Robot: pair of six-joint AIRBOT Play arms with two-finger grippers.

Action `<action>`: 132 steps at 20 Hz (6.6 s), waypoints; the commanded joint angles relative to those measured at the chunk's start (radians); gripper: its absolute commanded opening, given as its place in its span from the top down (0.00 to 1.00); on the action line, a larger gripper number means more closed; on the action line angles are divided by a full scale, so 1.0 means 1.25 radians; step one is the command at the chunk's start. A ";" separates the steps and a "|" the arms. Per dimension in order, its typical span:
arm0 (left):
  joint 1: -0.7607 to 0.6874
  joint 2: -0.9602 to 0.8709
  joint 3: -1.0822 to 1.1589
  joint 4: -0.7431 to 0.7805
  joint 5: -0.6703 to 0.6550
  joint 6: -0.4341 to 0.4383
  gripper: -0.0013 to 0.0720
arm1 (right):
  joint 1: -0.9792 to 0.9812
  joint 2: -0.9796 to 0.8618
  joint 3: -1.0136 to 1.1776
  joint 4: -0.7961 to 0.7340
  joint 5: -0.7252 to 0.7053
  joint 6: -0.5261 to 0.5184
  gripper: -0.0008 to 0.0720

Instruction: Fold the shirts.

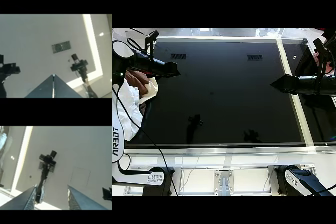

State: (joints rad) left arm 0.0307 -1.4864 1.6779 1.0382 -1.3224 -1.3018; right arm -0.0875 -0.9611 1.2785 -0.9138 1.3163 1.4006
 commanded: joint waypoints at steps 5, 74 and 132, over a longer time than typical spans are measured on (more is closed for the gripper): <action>0.001 -0.001 0.000 0.000 0.000 0.000 0.97 | 0.001 -0.001 0.000 0.000 0.000 0.000 0.39; -0.704 -0.188 0.001 0.120 0.529 -0.244 0.61 | 0.000 -0.009 0.511 -0.497 -0.028 -0.008 0.39; -0.180 0.492 -0.980 0.028 0.851 -0.753 0.97 | 0.000 -0.158 -0.375 -0.116 -0.317 -0.063 0.39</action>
State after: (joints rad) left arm -0.2268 -0.9382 0.4522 1.0718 -0.2409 -2.2925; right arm -0.0875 -1.1599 1.0245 -1.1816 1.1534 1.3235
